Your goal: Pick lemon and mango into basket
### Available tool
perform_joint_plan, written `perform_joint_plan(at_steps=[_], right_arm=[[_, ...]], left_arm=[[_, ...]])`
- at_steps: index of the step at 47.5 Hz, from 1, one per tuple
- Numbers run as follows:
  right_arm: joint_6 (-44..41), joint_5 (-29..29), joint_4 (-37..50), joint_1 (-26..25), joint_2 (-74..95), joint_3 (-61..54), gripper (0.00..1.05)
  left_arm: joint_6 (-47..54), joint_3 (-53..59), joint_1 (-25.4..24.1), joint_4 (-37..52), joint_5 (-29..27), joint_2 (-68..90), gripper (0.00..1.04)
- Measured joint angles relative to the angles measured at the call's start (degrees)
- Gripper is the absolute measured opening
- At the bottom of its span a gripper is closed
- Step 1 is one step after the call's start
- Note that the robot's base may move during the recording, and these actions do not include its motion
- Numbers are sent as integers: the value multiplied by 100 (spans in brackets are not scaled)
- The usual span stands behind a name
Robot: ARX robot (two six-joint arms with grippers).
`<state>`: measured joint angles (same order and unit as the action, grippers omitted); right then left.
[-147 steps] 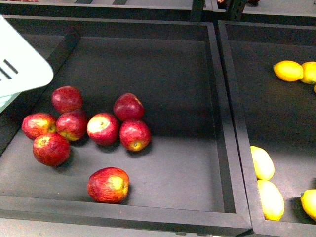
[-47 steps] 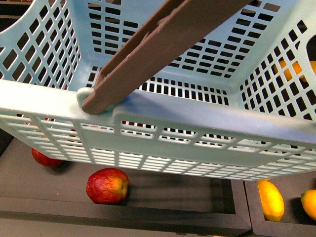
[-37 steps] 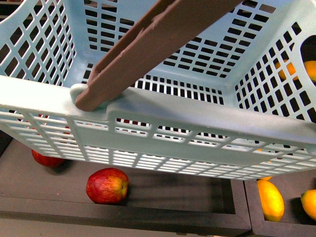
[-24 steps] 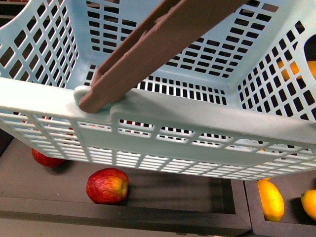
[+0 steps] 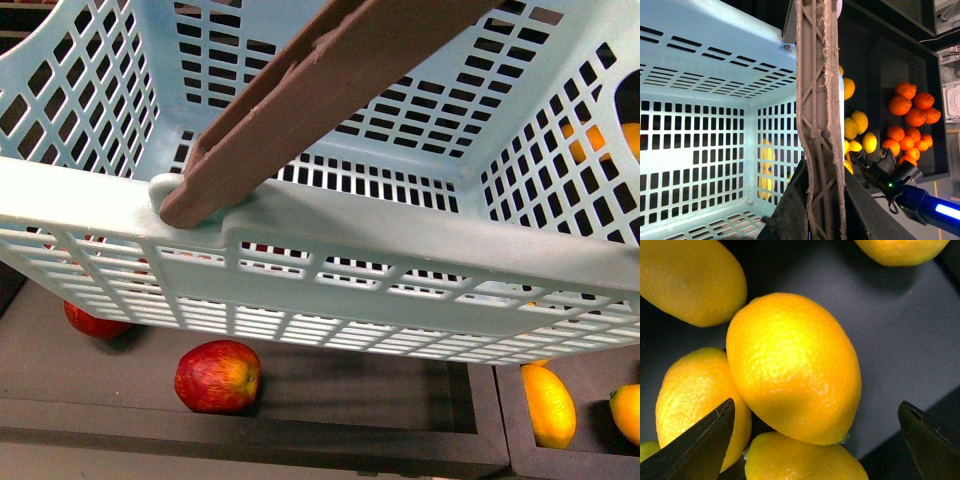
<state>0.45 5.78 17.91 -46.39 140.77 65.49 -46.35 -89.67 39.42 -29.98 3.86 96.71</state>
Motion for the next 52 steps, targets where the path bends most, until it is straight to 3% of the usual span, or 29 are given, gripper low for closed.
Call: perform_joint_plan(at_steps=[52], right_arm=[[70, 166, -389, 254, 879, 1311, 96]], left_arm=[[2, 0, 0, 0, -2, 0, 8]])
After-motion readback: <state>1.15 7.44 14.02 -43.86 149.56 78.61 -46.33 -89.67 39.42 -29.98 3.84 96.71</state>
